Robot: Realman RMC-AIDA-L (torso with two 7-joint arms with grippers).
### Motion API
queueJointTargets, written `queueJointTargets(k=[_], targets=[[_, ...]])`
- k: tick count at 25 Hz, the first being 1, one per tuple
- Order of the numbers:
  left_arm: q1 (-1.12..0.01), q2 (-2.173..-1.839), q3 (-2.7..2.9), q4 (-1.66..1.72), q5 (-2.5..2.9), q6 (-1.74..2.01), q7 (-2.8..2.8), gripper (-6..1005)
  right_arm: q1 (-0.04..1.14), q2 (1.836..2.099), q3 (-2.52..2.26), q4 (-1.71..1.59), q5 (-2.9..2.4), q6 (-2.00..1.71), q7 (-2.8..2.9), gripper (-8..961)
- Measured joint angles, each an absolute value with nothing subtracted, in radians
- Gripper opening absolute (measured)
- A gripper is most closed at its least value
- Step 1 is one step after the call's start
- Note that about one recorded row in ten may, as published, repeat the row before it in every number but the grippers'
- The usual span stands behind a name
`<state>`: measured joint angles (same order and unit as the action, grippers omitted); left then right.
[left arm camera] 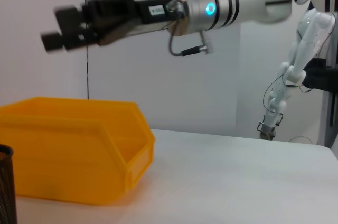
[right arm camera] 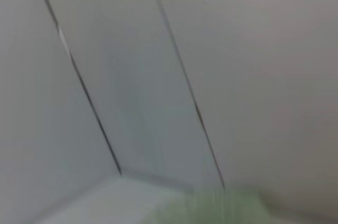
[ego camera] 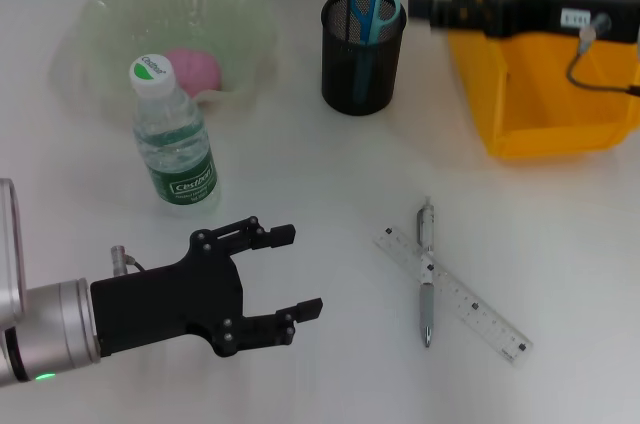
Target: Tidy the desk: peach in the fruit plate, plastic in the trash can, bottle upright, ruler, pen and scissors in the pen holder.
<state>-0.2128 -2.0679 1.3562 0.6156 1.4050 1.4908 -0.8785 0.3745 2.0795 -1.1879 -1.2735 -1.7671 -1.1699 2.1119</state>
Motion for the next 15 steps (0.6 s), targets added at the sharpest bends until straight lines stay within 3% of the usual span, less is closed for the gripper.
queueJointTargets(k=[1,6,15], targets=[[-0.213,-2.068,1.354,0.615,1.405,1.491,-0.877,797,0.425,2.078,-1.137,-1.358,-2.009,-1.347,2.326,814],[-0.216,-2.068,1.353,0.616,1.405,1.491,-0.876,797,0.586,2.070,-1.078,-1.420,-2.389,-1.773,2.573,828],[-0.223,-2.068,1.353,0.617,1.407,1.490,-0.876,797,0.602,2.081,-1.233,-1.455,-2.469,-1.810,2.504,820]])
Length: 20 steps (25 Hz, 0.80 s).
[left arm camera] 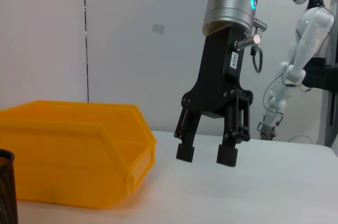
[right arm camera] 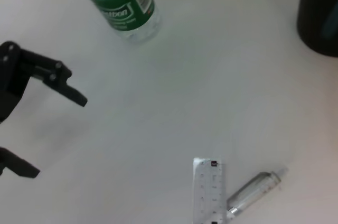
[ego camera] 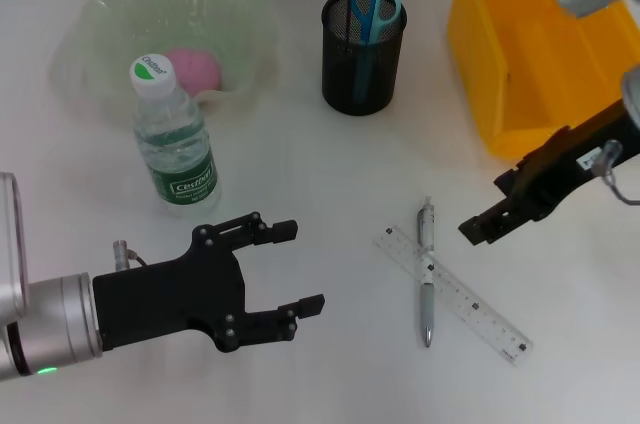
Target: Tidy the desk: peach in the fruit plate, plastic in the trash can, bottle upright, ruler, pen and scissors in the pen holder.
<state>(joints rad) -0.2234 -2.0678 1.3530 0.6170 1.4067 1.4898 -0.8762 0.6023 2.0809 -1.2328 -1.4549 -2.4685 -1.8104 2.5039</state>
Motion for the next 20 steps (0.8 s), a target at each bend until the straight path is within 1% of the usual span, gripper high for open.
queueJointTargets(k=[5,20], targets=[[-0.217,-2.067,1.353,0.621,1.407,1.492,-0.880,797,0.595,2.087,-1.363,-1.431,-2.466,-1.712,2.493,810],[-0.210,-2.065,1.325,0.619,1.411,1.491,-0.876,797,0.615,2.088,-1.584,-1.266,-2.441,-1.432,2.577,780]])
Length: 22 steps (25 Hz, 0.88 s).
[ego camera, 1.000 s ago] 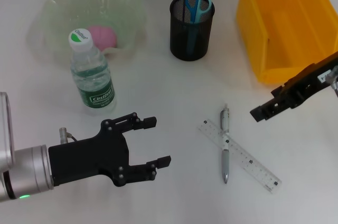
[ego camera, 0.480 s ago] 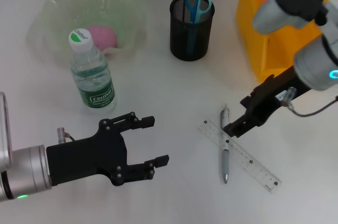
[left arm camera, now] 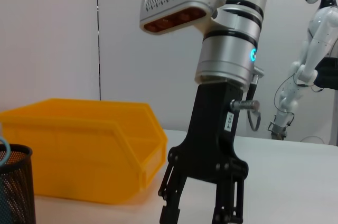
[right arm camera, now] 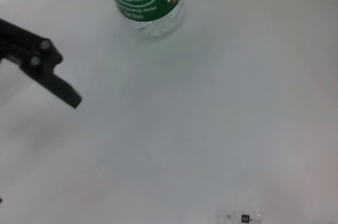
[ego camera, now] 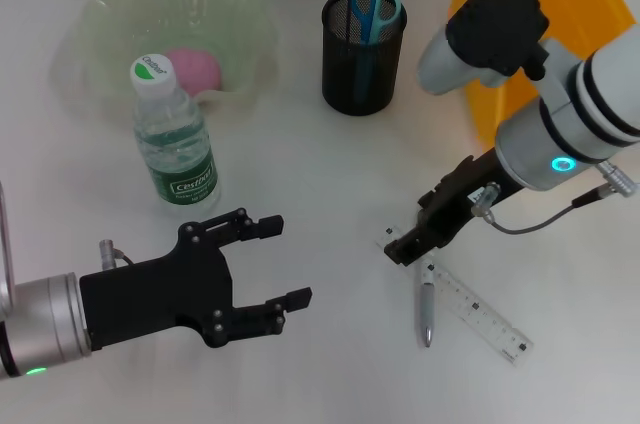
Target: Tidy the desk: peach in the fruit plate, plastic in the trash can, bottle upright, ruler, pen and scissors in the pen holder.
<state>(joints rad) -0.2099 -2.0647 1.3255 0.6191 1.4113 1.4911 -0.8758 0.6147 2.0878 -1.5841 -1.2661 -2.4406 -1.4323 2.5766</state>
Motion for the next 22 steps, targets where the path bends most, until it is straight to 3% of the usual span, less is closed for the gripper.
queueJointTargets(k=[22], targets=[[-0.207,-2.065,1.325,0.623,1.412,1.490,-0.882,797,0.658,2.089,-1.647,-1.152,-2.408,-1.337,2.620,736]])
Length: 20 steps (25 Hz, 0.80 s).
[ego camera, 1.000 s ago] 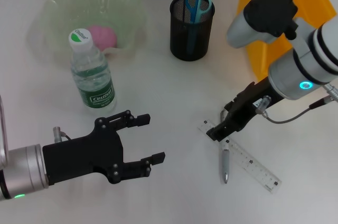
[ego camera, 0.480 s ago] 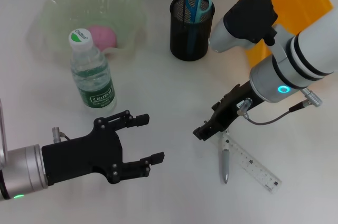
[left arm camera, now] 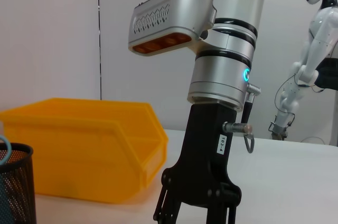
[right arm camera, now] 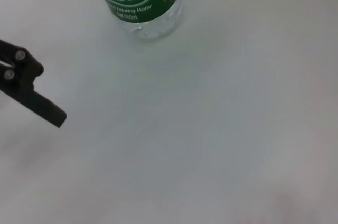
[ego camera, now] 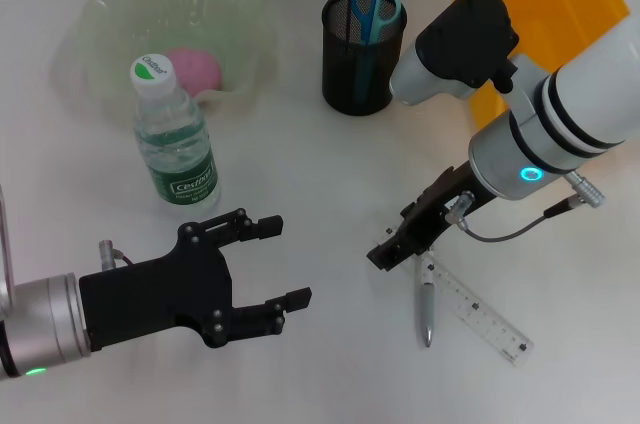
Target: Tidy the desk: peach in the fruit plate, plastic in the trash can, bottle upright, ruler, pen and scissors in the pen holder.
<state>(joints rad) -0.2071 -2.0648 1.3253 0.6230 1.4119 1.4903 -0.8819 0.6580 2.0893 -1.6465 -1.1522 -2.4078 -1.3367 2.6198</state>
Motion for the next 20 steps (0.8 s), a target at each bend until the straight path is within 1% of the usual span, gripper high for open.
queueJointTargets(k=[5,10,20], targets=[[-0.207,-2.065,1.325,0.623,1.412,1.491,-0.882,797,0.659,2.089,-1.646,-1.144,-2.406,-1.327,2.621,726],[-0.207,-2.065,1.325,0.623,1.412,1.491,-0.883,797,0.665,2.089,-1.650,-1.138,-2.405,-1.325,2.625,589],[-0.207,-2.063,1.325,0.623,1.411,1.491,-0.883,797,0.686,2.089,-1.675,-1.110,-2.396,-1.324,2.631,595]])
